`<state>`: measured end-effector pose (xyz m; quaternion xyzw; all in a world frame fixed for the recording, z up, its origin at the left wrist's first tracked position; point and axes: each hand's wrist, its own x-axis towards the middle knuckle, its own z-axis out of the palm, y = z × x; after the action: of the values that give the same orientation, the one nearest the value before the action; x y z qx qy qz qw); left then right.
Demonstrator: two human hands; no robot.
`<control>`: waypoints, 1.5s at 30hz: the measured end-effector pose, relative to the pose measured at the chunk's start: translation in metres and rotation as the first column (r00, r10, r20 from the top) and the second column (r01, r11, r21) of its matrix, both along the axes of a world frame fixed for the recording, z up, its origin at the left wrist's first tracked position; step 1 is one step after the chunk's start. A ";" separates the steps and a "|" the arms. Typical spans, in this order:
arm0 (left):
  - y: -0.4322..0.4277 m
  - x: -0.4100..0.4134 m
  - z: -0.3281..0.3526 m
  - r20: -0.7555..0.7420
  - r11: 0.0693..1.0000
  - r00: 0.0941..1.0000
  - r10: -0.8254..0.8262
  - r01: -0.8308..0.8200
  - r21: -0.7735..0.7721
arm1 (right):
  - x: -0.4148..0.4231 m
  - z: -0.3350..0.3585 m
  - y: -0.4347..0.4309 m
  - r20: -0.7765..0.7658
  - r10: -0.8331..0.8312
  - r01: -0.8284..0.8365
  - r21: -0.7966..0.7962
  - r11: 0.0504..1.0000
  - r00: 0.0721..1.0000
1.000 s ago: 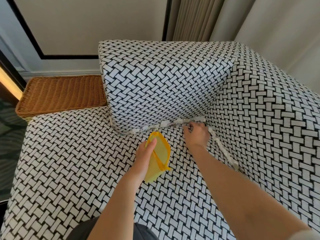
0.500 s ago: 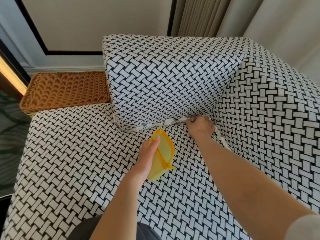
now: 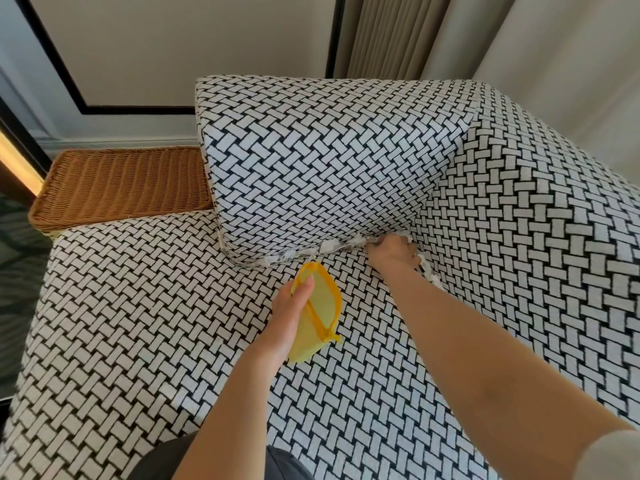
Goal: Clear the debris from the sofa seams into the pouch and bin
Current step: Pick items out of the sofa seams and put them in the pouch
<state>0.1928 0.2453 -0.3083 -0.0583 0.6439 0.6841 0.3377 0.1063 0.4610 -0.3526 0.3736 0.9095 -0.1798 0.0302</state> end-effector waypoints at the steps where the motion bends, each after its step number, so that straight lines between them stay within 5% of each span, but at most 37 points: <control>1: -0.001 0.000 0.000 0.002 1.000 1.000 -0.012 0.012 0.000 | 0.000 0.000 0.001 -0.011 0.006 -0.006 -0.002 1.000 1.000; 7: -0.001 0.002 0.004 -0.002 1.000 1.000 -0.019 0.019 0.000 | 0.029 -0.011 -0.011 -0.364 -0.005 0.031 0.065 0.997 0.931; 11: -0.001 0.002 0.006 0.001 0.999 1.000 -0.011 0.011 -0.045 | 0.057 0.001 -0.027 -0.522 -0.025 -0.087 -0.188 0.978 0.852; 15: 0.000 0.006 0.008 -0.020 0.998 1.000 -0.005 0.004 -0.057 | 0.105 0.023 -0.062 -0.633 -0.197 -0.265 -0.558 0.786 0.749; 18: 0.001 0.006 0.007 -0.034 0.998 0.999 0.010 -0.012 -0.060 | 0.130 0.044 -0.084 -0.662 -0.216 -0.419 -0.659 0.625 0.718; 22: 0.000 0.005 0.007 -0.045 1.000 0.999 0.011 -0.011 0.006 | 0.129 0.063 -0.098 -0.703 0.052 -0.511 -0.462 0.725 0.709; 26: 0.001 0.003 0.003 -0.058 1.000 0.998 0.001 0.000 0.024 | 0.121 0.053 -0.094 -0.682 0.067 -0.460 -0.415 0.785 0.728; 29: 0.002 -0.002 -0.007 -0.020 1.000 1.000 0.010 -0.011 -0.009 | 0.113 0.028 -0.075 -0.670 0.001 -0.339 -0.373 0.864 0.742; 32: 0.003 -0.003 -0.014 -0.023 1.000 0.999 0.025 -0.025 -0.012 | 0.101 0.000 -0.047 -0.510 0.048 -0.118 -0.106 0.987 0.859; 37: 0.012 -0.019 -0.017 0.062 0.977 0.989 0.137 -0.124 -0.174 | 0.069 -0.013 -0.025 -0.326 0.086 -0.049 0.121 0.991 0.941; 45: 0.004 -0.007 -0.016 0.005 0.999 1.000 0.001 0.000 -0.039 | 0.032 -0.016 -0.011 -0.119 0.017 0.014 0.254 0.967 0.993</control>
<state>0.1855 0.2494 -0.3238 -0.0668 0.6564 0.6712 0.3379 0.1378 0.4503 -0.3684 0.3620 0.9255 -0.0841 -0.0727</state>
